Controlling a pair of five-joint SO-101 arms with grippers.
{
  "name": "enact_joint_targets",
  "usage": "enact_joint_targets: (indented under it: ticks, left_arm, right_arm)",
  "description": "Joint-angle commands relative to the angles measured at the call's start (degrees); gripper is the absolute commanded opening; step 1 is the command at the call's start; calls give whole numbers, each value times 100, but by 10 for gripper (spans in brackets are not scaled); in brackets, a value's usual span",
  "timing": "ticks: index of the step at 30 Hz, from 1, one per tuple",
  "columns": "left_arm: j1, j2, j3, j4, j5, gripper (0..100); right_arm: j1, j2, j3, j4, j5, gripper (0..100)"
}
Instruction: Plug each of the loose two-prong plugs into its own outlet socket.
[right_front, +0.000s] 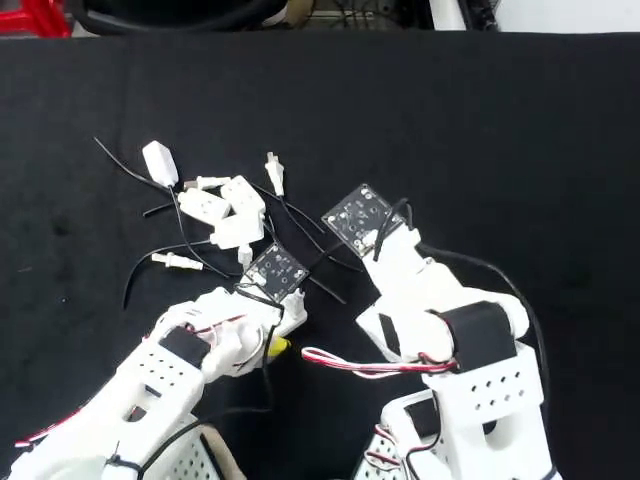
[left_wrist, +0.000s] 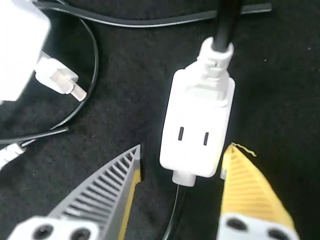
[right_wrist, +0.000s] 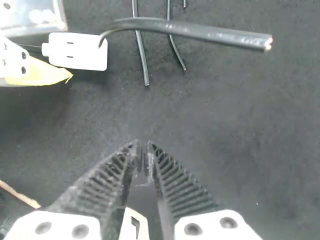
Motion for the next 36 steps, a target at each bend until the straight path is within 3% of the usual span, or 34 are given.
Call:
enact_joint_targets:
  ticks: [1, 9, 16, 22, 30, 36]
  left_arm:
    - [66, 0, -295, -97, 53, 252]
    - [303, -9, -295, -97, 53, 96]
    - [295, -9, -286, -62, 53, 208]
    - [110, -9, -303, -53, 9, 37]
    - [-2018, -9, -593, 668, -888, 30]
    - [-3829, -18, -910, 633, -1618, 30]
  right_arm:
    - [-88, -4, -242, -62, -62, 12]
    - [-105, -13, -92, -105, -53, 12]
    - [-105, -13, -92, -105, -53, 12]
    - [-97, -13, -92, -105, -53, 12]
    - [-88, -13, -92, -105, -53, 12]
    - [-105, -13, -84, -149, -53, 12]
